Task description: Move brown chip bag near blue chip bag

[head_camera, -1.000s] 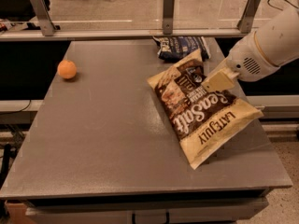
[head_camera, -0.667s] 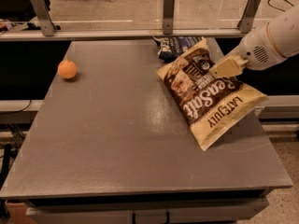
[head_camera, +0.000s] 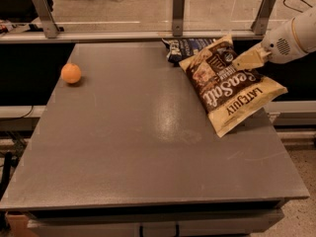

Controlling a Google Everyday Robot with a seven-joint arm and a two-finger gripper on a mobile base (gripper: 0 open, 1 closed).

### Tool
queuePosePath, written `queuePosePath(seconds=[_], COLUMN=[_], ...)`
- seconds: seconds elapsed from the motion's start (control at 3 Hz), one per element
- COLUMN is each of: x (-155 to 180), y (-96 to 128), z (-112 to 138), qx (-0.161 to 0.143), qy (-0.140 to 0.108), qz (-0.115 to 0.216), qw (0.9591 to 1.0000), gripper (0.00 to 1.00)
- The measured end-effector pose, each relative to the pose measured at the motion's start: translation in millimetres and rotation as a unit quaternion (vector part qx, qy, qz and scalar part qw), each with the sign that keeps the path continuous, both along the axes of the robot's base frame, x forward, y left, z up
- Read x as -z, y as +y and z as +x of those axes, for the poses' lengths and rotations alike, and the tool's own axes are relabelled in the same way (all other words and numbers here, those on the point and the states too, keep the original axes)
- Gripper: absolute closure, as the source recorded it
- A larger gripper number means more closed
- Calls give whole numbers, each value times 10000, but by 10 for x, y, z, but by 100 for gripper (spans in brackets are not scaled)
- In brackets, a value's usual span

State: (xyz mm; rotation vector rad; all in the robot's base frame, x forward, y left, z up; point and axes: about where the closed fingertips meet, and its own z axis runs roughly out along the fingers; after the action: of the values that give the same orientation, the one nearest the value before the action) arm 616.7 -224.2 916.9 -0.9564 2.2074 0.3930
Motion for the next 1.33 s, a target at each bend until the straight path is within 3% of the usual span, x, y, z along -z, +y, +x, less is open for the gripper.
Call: queuePosePath(seconds=[0.67,1.0,1.33], x=[54,138,223], y=[-197,-213,-97], z=[165,145,86], qx=[248,256,150], qy=[77,260,432], qz=[-51,-182,-593], qw=[9996,9992,9972], gripper=[37,14,0])
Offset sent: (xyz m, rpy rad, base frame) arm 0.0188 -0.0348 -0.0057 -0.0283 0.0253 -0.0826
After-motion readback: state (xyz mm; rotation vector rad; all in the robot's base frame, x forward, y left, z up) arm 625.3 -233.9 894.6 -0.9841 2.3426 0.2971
